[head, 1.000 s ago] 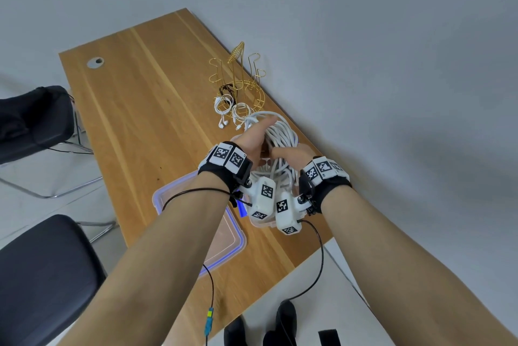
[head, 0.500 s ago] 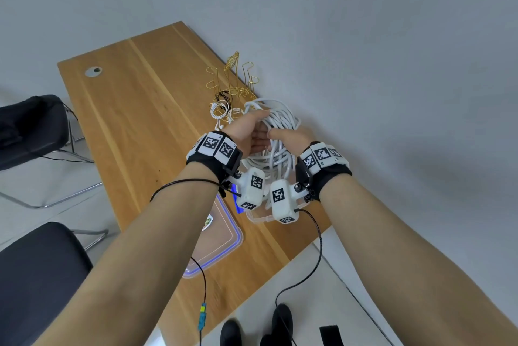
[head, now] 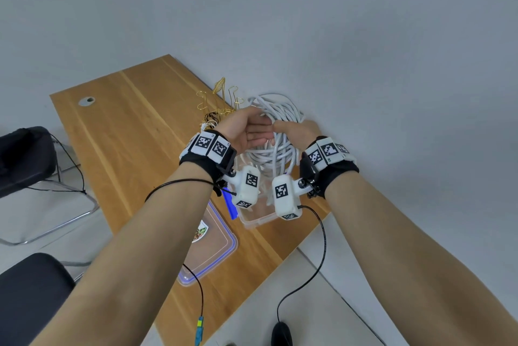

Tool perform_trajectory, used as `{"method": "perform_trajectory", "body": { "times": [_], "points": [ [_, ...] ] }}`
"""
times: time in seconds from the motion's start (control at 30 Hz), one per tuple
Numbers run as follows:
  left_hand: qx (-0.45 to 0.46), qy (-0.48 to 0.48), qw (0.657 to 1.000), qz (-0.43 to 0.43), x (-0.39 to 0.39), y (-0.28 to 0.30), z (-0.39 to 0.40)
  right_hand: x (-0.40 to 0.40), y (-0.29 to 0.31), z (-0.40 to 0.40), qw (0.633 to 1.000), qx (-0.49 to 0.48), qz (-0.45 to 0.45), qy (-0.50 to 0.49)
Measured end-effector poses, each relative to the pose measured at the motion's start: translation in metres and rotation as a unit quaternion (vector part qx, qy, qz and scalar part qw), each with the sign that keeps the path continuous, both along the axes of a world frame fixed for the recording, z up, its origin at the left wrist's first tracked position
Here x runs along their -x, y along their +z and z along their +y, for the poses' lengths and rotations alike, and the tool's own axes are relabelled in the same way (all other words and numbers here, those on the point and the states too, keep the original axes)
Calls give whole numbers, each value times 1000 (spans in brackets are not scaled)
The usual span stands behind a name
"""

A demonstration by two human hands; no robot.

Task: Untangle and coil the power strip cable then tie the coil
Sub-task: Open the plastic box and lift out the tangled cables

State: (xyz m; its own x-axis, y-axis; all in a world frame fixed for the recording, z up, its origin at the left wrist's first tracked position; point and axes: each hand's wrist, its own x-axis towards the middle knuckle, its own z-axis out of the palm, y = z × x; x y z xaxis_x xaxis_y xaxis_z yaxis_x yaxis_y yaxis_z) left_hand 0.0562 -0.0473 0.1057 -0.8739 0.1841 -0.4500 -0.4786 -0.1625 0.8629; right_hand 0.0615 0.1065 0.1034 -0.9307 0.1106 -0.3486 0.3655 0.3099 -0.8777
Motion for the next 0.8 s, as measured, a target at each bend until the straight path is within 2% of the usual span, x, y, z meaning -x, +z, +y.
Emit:
{"method": "perform_trajectory", "body": {
  "times": [0.5,0.8],
  "points": [
    [-36,-65,994,77,-35,58,39,-69,76,40,994,37,53,-93],
    [-51,-174,975,129,-68,91,113,-142,117,96,967,115,95,-204]
  ]
}}
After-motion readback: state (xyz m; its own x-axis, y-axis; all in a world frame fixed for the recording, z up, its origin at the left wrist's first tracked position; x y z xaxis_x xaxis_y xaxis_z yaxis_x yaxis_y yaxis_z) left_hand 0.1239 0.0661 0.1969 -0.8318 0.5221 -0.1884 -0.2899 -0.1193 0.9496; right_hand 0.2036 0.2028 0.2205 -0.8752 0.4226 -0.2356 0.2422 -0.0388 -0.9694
